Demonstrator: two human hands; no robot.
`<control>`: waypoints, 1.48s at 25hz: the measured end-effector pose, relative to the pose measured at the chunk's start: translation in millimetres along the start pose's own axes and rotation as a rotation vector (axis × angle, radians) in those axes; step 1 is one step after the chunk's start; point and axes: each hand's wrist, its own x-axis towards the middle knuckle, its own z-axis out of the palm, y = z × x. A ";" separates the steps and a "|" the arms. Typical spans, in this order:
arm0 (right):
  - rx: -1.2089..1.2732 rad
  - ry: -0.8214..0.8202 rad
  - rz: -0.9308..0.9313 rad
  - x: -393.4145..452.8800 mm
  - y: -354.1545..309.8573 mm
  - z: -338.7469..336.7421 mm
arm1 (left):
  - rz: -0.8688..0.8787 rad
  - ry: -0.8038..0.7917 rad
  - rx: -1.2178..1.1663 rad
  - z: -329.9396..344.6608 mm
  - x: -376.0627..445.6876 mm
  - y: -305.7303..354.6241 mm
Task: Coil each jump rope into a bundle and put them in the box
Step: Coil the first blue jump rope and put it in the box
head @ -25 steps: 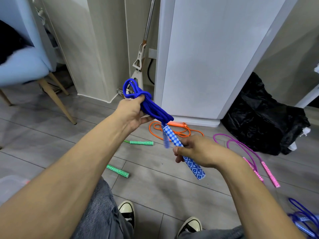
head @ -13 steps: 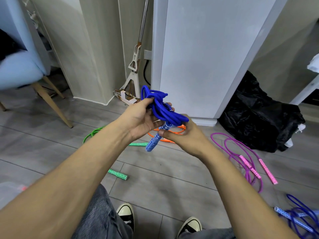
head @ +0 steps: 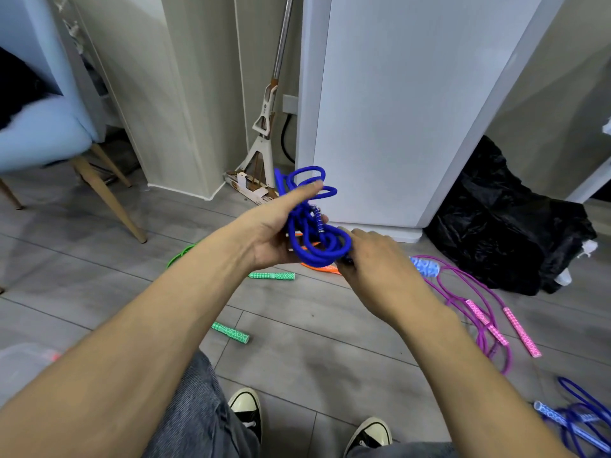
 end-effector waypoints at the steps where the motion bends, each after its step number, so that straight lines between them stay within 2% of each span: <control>1: -0.048 0.019 -0.052 1.8 0.6 0.6 | -0.022 0.025 0.023 1.3 1.3 -3.0; 4: -0.049 0.002 -0.084 1.6 1.2 -5.9 | -0.043 0.103 0.071 3.4 3.0 -9.1; 9: 0.051 -0.123 0.013 -2.9 7.3 -12.1 | 0.116 0.245 0.047 -6.4 3.8 -0.1; 12: 0.074 -0.185 0.069 -2.4 14.6 -15.3 | 0.131 0.189 0.158 -15.5 -1.2 4.0; 15: 0.112 -0.211 0.077 -3.9 20.3 -17.7 | 0.147 0.161 0.173 -19.6 -2.6 7.7; 21: 0.147 -0.202 0.041 -3.0 21.9 -17.5 | 0.267 0.395 0.108 -33.2 8.0 13.4; 24: 0.139 -0.224 0.054 -4.8 23.2 -14.0 | 0.240 0.365 0.223 -34.2 8.2 6.4; 28: 0.062 -0.289 0.158 -9.0 36.2 -4.6 | 0.219 0.355 0.395 -41.9 7.6 4.4; 32: -0.099 -0.237 0.256 -7.1 57.9 -0.3 | 0.177 0.282 0.426 -41.7 5.5 2.3; 35: -0.137 -0.173 0.196 -7.3 53.7 1.0 | 0.149 0.188 0.454 -31.0 1.9 -0.3; 37: -0.109 -0.162 0.125 -4.8 44.9 1.3 | 0.190 0.186 0.531 -29.3 2.9 -1.5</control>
